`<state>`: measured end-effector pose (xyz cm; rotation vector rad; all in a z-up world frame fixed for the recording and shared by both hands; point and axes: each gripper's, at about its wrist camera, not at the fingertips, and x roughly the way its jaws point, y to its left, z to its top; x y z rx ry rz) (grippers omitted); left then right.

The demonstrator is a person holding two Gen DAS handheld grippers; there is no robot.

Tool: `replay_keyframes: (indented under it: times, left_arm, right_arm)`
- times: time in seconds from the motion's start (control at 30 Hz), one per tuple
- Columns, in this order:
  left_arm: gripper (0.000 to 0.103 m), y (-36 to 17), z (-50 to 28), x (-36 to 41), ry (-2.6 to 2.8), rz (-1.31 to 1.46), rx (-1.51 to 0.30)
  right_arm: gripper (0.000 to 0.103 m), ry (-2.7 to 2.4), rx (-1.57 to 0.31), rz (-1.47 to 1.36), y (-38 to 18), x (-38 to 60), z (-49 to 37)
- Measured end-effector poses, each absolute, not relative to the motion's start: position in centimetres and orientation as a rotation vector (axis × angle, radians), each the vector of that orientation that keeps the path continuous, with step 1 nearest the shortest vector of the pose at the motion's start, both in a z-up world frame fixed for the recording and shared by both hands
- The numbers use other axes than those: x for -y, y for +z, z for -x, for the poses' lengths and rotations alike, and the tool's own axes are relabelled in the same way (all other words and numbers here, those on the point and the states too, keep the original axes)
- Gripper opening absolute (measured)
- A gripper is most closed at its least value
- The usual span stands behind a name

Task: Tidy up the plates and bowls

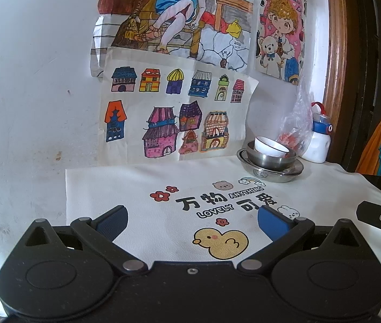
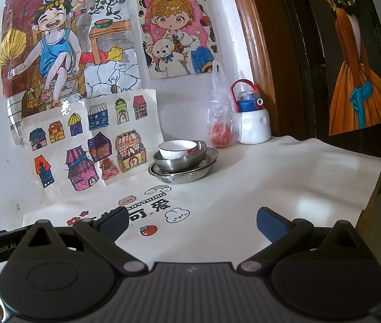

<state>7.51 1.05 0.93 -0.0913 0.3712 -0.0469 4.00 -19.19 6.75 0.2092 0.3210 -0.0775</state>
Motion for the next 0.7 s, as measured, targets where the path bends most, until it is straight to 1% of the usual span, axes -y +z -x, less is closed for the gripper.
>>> replay_keyframes:
  times: [0.37,0.7]
  left_arm:
    - [0.102,0.81,-7.52,-1.01,-0.078,0.128,-0.400]
    - [0.102,0.75,-7.49,-0.83,-0.072,0.112,-0.388]
  right_arm:
    - [0.103,-0.073,-0.326,-0.210,6.81,19.13,-4.01]
    - [0.103,-0.071,-0.331,-0.210,6.70,19.10,-4.23]
